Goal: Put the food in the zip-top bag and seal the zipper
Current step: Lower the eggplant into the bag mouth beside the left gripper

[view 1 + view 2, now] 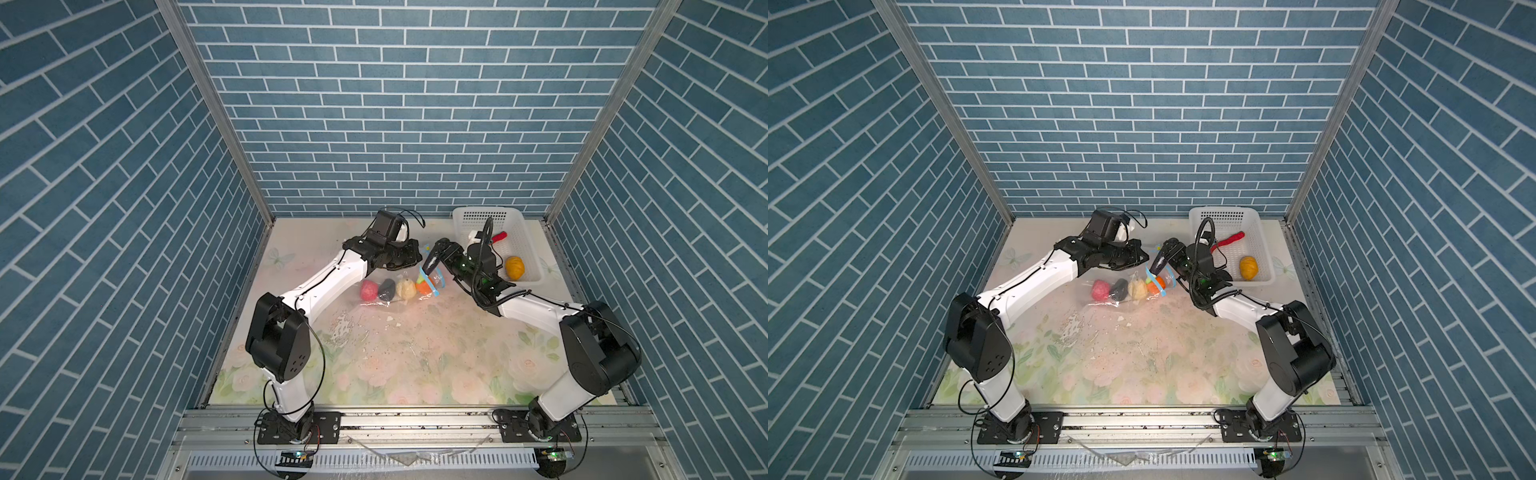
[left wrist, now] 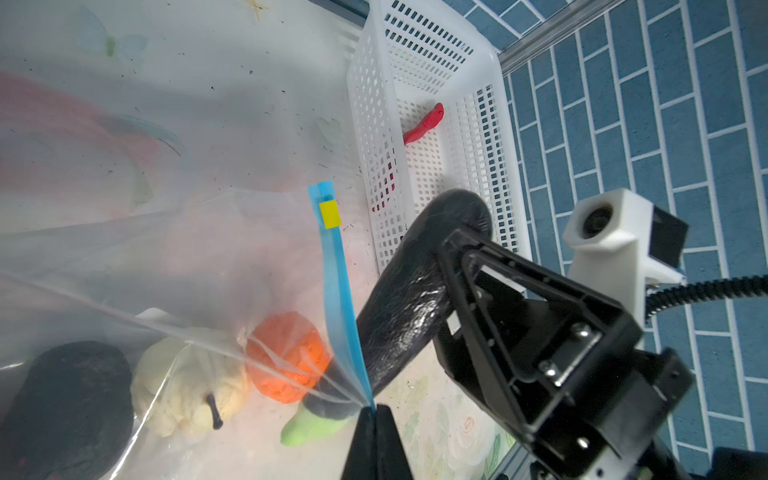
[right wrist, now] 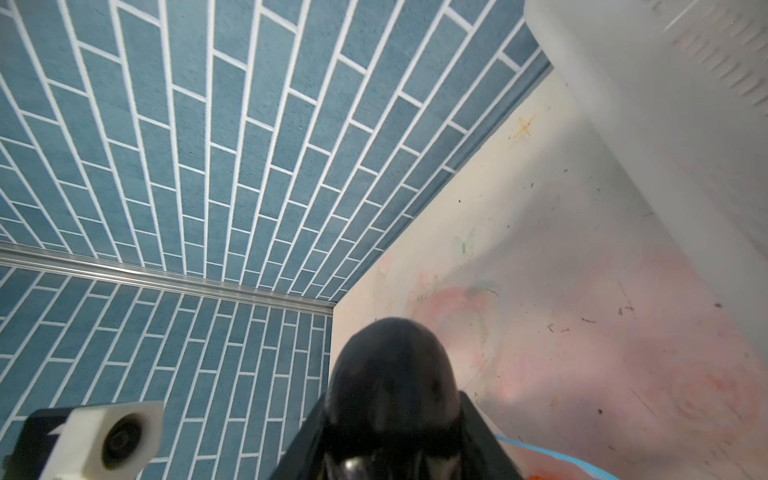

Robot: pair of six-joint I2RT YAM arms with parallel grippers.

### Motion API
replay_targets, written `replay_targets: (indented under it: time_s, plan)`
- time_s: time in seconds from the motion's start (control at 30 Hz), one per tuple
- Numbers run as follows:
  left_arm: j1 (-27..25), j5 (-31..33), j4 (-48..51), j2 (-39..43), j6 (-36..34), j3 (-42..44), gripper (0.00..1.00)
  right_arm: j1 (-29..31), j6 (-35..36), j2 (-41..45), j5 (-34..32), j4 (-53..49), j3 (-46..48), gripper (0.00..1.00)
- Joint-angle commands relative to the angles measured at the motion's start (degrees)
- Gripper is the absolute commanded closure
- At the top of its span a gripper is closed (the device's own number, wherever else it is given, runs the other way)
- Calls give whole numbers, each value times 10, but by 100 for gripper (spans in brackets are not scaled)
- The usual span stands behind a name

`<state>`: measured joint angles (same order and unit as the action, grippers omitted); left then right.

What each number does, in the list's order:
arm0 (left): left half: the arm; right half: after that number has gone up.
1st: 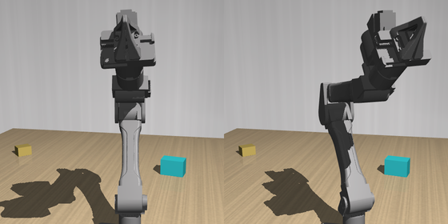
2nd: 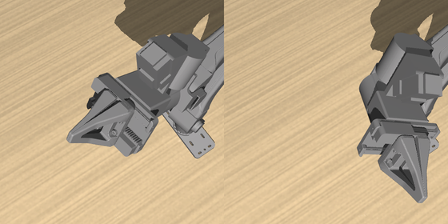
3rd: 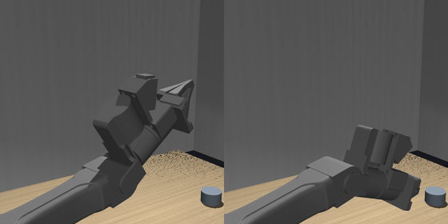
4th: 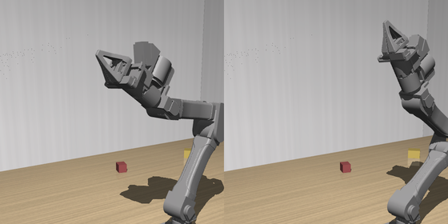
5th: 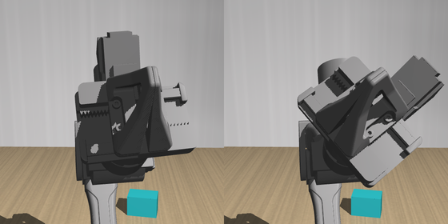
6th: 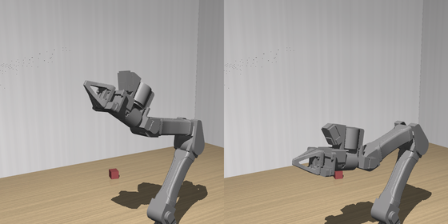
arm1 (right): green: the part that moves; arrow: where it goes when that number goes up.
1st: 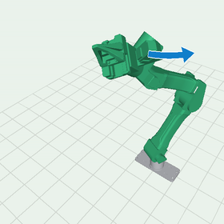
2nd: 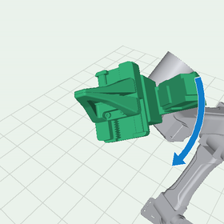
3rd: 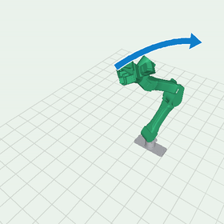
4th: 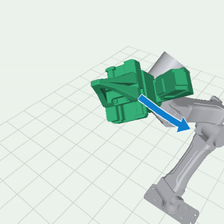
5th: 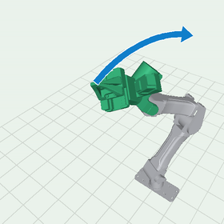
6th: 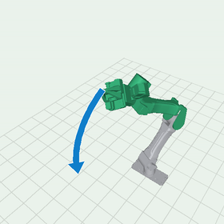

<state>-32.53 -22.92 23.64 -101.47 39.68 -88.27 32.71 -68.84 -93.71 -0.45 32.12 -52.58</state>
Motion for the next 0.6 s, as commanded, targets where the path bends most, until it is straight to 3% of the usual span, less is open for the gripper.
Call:
replay_targets:
  time_s: [0.0, 0.57]
  plan:
    - [4, 5, -3, 21, -1, -8, 100, 7, -31, -7, -10, 28, 18, 65]
    - [7, 9, -5, 32, 0, 4, 100, 48, -56, -17, 0, 22, 46, 58]
